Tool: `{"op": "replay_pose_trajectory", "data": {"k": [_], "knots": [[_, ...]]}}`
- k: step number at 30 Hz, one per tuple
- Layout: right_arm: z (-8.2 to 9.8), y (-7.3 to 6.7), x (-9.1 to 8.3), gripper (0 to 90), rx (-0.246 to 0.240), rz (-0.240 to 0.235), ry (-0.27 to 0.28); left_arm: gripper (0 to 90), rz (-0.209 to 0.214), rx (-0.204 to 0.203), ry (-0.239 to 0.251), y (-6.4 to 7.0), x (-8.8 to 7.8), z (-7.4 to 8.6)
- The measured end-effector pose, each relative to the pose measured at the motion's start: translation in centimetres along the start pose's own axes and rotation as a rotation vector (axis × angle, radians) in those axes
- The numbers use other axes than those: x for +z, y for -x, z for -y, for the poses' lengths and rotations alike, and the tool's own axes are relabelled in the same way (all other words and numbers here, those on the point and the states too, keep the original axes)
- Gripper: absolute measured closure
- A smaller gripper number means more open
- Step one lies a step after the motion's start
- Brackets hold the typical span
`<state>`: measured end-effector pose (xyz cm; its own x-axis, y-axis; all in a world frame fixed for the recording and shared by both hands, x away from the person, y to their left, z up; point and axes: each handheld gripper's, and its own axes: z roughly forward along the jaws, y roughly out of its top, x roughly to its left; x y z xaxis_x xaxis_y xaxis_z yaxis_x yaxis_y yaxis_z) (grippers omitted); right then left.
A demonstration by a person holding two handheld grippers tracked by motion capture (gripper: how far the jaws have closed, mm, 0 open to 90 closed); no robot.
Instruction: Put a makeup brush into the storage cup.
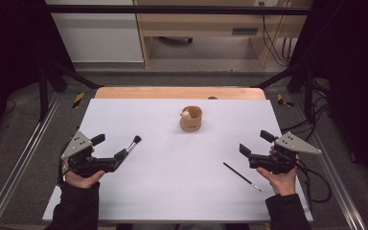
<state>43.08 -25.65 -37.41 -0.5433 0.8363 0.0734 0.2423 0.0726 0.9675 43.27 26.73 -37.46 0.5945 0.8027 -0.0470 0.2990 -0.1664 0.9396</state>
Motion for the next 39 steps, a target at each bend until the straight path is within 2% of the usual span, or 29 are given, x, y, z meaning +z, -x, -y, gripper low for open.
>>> {"op": "replay_pose_trajectory", "data": {"k": [5,8,15,23,26,39], "knots": [[-0.1,0.0,-0.3,8.0,-0.02,0.01,-0.031,5.0,-0.001,-0.009,-0.019,-0.1,0.3,0.5],[-0.2,-0.2,-0.4,8.9,-0.036,0.032,-0.046,5.0,-0.002,-0.005,-0.031,-0.2,0.3,0.7],[-0.4,-0.8,-0.2,9.8,-0.05,0.032,-0.081,4.9,-0.006,-0.006,-0.031,-0.2,0.2,0.9],[0.1,-1.1,0.4,10.0,-0.065,0.029,-0.169,4.8,-0.003,-0.007,-0.048,-0.2,0.5,1.2],[0.3,-1.1,0.6,10.6,-0.063,0.032,-0.186,4.8,-0.003,-0.004,-0.052,-0.1,0.5,1.3],[1.5,-1.3,1.9,16.3,-0.073,0.014,-0.343,4.7,-0.002,0.011,-0.081,0.1,1.0,1.6]]}}
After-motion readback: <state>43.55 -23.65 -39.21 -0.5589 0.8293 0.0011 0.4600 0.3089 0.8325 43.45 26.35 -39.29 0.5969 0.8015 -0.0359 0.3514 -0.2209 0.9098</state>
